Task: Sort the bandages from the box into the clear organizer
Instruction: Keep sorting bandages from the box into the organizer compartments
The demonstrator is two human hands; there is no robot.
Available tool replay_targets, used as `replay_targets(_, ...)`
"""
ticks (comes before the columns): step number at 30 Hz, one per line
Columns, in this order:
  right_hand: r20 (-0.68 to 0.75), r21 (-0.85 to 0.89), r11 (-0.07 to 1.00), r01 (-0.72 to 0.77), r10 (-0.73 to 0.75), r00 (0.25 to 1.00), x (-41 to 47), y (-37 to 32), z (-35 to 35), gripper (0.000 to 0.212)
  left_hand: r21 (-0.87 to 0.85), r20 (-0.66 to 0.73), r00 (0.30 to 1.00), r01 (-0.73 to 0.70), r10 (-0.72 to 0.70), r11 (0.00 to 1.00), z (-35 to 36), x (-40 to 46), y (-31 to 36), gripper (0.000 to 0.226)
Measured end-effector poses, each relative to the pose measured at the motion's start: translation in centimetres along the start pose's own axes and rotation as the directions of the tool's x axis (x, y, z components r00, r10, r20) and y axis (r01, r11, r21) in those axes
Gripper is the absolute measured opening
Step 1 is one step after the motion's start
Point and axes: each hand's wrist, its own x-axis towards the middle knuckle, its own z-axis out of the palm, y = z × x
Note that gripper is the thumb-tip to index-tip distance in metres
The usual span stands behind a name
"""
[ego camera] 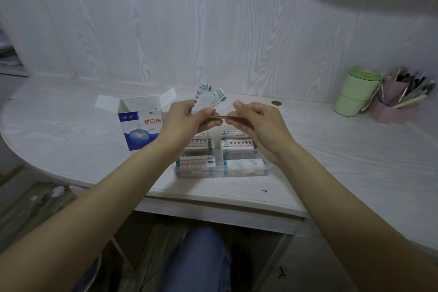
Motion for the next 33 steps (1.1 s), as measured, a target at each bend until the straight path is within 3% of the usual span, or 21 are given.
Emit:
replay_targets(2, -0.016, -0.164, 0.986, -0.021, 0.019, 1.0, 0.3, -0.1, -0.4, 0.009, 0.084, -0.001, 0.999, -0.045, 0.045, 0.995, 0.3, 0.3, -0.1, 0.018)
replay_targets(4, -0.034, -0.279, 0.958, -0.07, 0.063, 0.997, 0.6, 0.0, -0.7, 0.015, 0.144, -0.012, 0.997, -0.072, 0.075, 0.987, 0.5, 0.6, -0.2, 0.017)
replay_targets(9, -0.042, -0.329, 0.939, -0.101, 0.092, 0.995, 1.3, -0.2, -1.3, 0.017, 0.172, -0.038, 0.998, -0.049, 0.056, 0.984, 1.0, 1.6, -0.5, 0.013)
replay_targets(15, -0.06, -0.462, 0.886, -0.044, 0.019, 0.998, 2.8, 0.0, -2.2, 0.013, 0.148, -0.057, 0.998, -0.022, 0.031, 0.989, 0.9, 2.7, -1.4, 0.01)
replay_targets(19, -0.067, -0.638, 0.77, 0.024, -0.087, 0.994, 4.8, 0.8, -3.1, 0.018, 0.251, -0.042, 0.999, 0.022, -0.012, 0.968, 0.5, 3.9, -1.8, 0.02)
replay_targets(25, 0.088, -0.878, 0.47, 0.088, -0.024, 0.996, 6.2, 1.3, -3.6, 0.014, 0.507, 0.023, 0.994, 0.078, -0.103, 0.858, 1.3, 5.2, -1.7, 0.01)
replay_targets(33, 0.142, -0.933, 0.341, 0.119, 0.045, 0.989, 6.3, 1.7, -3.2, 0.017, 0.527, 0.049, 0.991, 0.083, -0.128, 0.846, 1.8, 5.7, -2.1, 0.012)
